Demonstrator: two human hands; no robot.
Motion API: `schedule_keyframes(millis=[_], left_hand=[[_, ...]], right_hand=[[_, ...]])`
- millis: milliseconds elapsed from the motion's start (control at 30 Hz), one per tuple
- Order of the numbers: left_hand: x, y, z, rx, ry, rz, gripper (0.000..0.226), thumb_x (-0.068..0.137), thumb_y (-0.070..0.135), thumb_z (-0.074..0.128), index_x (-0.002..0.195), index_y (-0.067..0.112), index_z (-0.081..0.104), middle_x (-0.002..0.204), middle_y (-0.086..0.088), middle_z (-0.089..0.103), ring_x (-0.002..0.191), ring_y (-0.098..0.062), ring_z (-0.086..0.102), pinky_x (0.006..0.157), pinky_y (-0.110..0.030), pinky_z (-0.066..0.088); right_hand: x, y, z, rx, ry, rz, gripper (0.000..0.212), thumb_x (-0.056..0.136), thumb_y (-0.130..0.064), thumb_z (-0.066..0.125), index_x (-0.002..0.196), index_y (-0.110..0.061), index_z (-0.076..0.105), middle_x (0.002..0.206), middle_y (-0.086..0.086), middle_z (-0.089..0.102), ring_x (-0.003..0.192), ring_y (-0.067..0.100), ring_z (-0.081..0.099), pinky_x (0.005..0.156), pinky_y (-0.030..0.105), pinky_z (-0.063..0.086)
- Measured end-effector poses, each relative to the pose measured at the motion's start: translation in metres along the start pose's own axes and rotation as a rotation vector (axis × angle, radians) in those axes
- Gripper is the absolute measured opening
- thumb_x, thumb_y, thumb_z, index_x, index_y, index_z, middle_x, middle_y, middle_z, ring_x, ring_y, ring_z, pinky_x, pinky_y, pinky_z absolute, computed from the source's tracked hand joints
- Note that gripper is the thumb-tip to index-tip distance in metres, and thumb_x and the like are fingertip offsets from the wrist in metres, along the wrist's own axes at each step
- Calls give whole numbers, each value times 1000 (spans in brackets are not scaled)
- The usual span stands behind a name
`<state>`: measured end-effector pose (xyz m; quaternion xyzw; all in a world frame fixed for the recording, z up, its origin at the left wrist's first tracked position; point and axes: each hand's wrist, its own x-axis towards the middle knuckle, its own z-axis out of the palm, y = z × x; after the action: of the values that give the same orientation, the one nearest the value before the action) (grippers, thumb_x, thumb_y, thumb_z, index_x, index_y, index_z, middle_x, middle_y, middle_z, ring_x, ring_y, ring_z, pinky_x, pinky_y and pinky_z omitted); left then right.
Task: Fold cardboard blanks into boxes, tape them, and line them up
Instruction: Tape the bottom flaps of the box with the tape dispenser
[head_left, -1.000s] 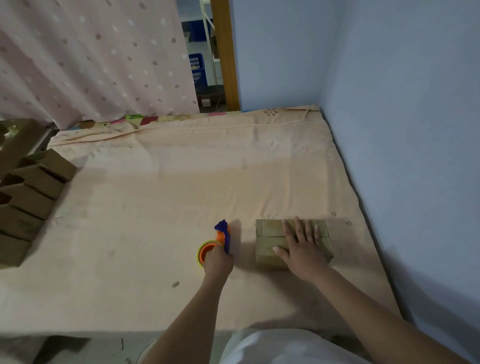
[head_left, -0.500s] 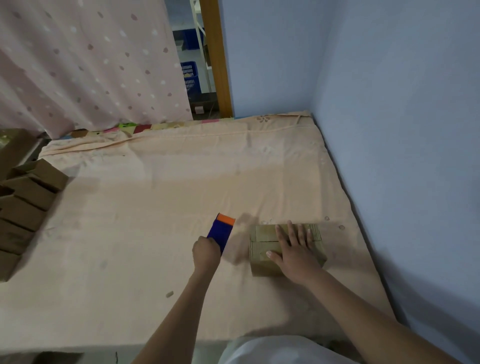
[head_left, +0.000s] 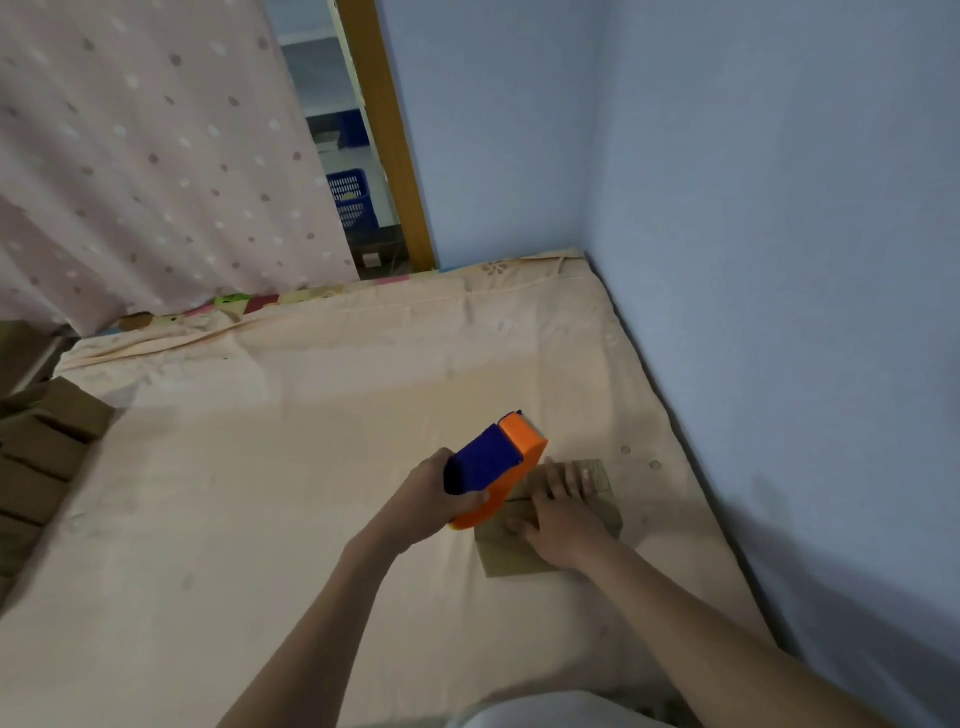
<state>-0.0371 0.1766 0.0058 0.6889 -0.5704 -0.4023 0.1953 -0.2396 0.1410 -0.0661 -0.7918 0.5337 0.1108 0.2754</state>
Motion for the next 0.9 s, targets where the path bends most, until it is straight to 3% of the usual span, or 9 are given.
schedule_keyframes(millis=[67, 133, 200, 400, 467, 533, 633, 733, 900], left_hand=[[1, 1, -1, 29, -67, 10, 40, 81, 38, 79, 107, 26, 52, 99, 5, 62, 88, -12, 62, 66, -22, 52], [1, -2, -1, 12, -117, 16, 38, 82, 39, 79, 105, 28, 50, 99, 6, 61, 88, -12, 61, 66, -20, 50], [0, -3, -1, 5, -156, 28, 38, 83, 38, 78, 106, 26, 50, 99, 5, 60, 86, -13, 59, 66, -20, 48], [-1, -3, 3, 71, -263, 51, 40, 85, 37, 76, 112, 26, 49, 103, 5, 60, 92, -14, 59, 69, -21, 49], [0, -1, 4, 88, -279, 56, 41, 84, 37, 77, 113, 26, 49, 106, 6, 60, 96, -14, 60, 73, -22, 51], [0, 2, 5, 107, -289, 51, 43, 85, 35, 77, 115, 27, 48, 109, 9, 59, 99, -14, 59, 74, -21, 51], [1, 7, 7, 143, -296, 55, 47, 84, 30, 78, 119, 26, 46, 110, 13, 57, 101, -11, 58, 74, -17, 49], [3, 9, 7, 165, -293, 54, 50, 83, 30, 79, 120, 27, 46, 113, 12, 57, 104, -11, 57, 77, -18, 51], [4, 11, 7, 173, -294, 71, 49, 83, 27, 79, 119, 26, 46, 111, 13, 56, 102, -12, 57, 75, -16, 48]], right_hand=[[-2, 6, 1, 142, 32, -17, 75, 101, -52, 44, 161, -24, 9, 167, 2, -12, 153, 30, -16, 125, 51, -2], [-9, 15, -1, 404, 133, -7, 65, 100, -36, 53, 157, -26, 24, 166, -1, 16, 154, 25, 11, 124, 46, 20], [-18, 24, -7, 675, 244, 29, 52, 100, -17, 53, 150, -26, 39, 151, -3, 43, 142, 18, 38, 116, 36, 36], [-28, 43, -30, 928, 478, 162, 27, 101, -8, 50, 118, -17, 69, 111, -6, 70, 104, 6, 63, 85, 12, 44], [-28, 48, -33, 1004, 407, 187, 23, 101, -10, 51, 111, -14, 72, 104, -3, 72, 99, 11, 68, 82, 17, 50], [-31, 47, -34, 1200, 224, 207, 23, 104, -15, 51, 114, -6, 69, 104, 7, 73, 93, 20, 73, 80, 27, 58], [-37, 46, -36, 1454, 19, 207, 26, 105, -21, 51, 118, -1, 64, 105, 17, 74, 92, 27, 75, 88, 40, 60], [-40, 47, -37, 1600, -82, 172, 26, 103, -18, 55, 119, 1, 63, 106, 22, 74, 99, 33, 73, 94, 48, 57], [-42, 47, -39, 1686, -125, 154, 27, 99, -12, 60, 121, 3, 64, 110, 23, 72, 105, 34, 71, 95, 47, 56]])
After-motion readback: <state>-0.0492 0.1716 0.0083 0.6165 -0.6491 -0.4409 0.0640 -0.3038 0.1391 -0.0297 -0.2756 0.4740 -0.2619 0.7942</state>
